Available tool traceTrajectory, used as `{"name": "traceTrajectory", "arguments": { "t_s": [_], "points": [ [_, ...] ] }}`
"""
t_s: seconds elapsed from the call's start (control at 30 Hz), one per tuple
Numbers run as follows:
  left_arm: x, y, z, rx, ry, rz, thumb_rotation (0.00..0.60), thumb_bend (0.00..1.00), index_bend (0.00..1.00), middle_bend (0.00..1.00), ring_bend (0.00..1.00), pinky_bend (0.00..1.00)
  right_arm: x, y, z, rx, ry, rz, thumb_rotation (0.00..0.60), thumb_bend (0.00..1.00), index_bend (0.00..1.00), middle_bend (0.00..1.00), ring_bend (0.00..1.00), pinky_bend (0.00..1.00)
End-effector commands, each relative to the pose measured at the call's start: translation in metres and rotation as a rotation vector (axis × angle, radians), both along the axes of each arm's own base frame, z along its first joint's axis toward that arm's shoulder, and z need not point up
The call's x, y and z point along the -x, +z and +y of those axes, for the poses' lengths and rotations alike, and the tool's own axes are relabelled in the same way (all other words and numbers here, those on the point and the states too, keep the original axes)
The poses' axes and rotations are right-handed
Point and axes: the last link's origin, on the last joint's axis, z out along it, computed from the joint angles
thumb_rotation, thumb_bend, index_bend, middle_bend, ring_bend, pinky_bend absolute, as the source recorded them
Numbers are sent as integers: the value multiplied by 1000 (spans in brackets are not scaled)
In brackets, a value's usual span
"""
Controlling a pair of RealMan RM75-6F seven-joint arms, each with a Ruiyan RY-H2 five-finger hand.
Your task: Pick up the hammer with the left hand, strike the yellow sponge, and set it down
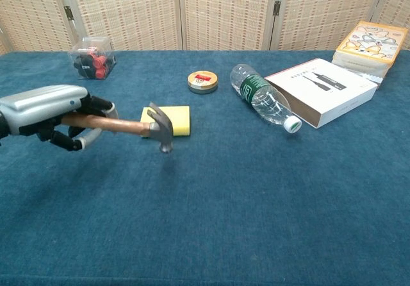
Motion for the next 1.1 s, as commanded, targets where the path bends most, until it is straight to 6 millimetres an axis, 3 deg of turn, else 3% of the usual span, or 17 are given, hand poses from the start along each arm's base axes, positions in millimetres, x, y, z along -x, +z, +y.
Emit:
{"name": "traceTrajectory", "arguments": {
  "t_s": [0.03,0.07,0.17,0.23,0.33,0.4,0.57,0.7,0.93,1.1],
  "points": [
    [5,-2,-6,58,29,49,576,747,711,823,719,645,0,1,0,1,-1,1,600,197,120,250,141,196],
    [6,-3,-6,70,41,60,568,747,688,797,697,635,0,1,0,1,-1,1,600,197,120,250,141,196],
    [10,-2,-4,124,85,122,506,736,498,615,499,531,1,1,0,3,-3,-1,600,197,120,250,141,196],
    [10,1,-3,142,116,138,478,632,298,434,306,410,1,1,0,2,-4,-1,600,197,120,250,141,196],
    [12,8,-2,148,156,151,465,428,67,214,105,283,1,0,0,0,-4,-1,600,198,119,250,141,196],
    [12,14,-1,134,183,131,459,394,4,146,46,256,1,0,-1,-1,-3,-1,600,198,119,250,141,196],
    [19,35,-1,78,245,69,464,394,0,130,35,249,1,0,-2,-3,-2,-1,600,197,120,250,141,196],
    [30,61,-8,-52,314,-21,599,394,1,130,35,249,2,1,-3,-4,-3,1,600,197,119,250,141,196],
    [53,98,-37,-275,427,-115,600,394,94,131,53,249,2,2,-5,-13,4,8,600,198,120,250,141,196],
    [71,116,-64,-399,454,-83,600,393,139,135,65,249,3,1,-6,-18,10,8,600,197,119,252,141,196]
  ]
}}
